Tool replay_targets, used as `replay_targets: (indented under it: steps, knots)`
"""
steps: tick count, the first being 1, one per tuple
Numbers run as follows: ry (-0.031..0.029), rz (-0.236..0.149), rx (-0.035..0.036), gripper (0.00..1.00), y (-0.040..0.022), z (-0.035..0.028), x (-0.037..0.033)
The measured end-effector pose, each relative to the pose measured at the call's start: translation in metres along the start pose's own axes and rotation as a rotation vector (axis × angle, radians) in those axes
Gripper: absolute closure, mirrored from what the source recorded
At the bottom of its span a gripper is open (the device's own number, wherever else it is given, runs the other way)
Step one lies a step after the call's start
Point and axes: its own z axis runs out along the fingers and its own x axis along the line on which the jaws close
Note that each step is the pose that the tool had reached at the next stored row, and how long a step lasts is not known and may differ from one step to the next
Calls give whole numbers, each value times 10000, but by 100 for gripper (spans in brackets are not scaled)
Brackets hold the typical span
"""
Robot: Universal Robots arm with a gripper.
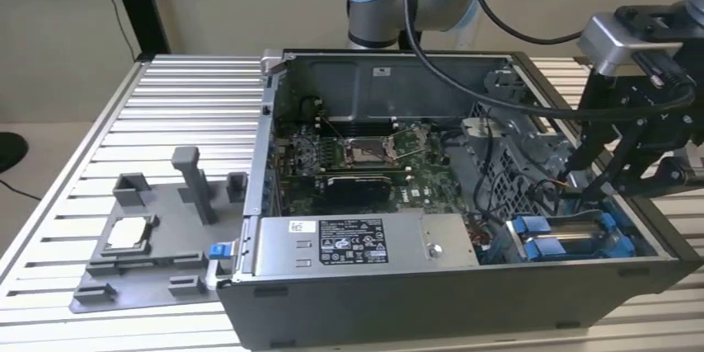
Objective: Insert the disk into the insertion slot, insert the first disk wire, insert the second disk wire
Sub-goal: 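Insert the first disk wire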
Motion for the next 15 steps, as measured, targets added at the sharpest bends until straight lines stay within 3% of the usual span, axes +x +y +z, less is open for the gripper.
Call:
replay_targets:
  steps: [2, 8, 13, 15]
  knots:
    - [-20, -10, 131, 0, 1, 10, 1]
    - [-27, 25, 173, 0, -1, 111, 11]
    - [-74, 9, 371, 0, -1, 149, 14]
    - [-79, 4, 403, 0, -2, 173, 12]
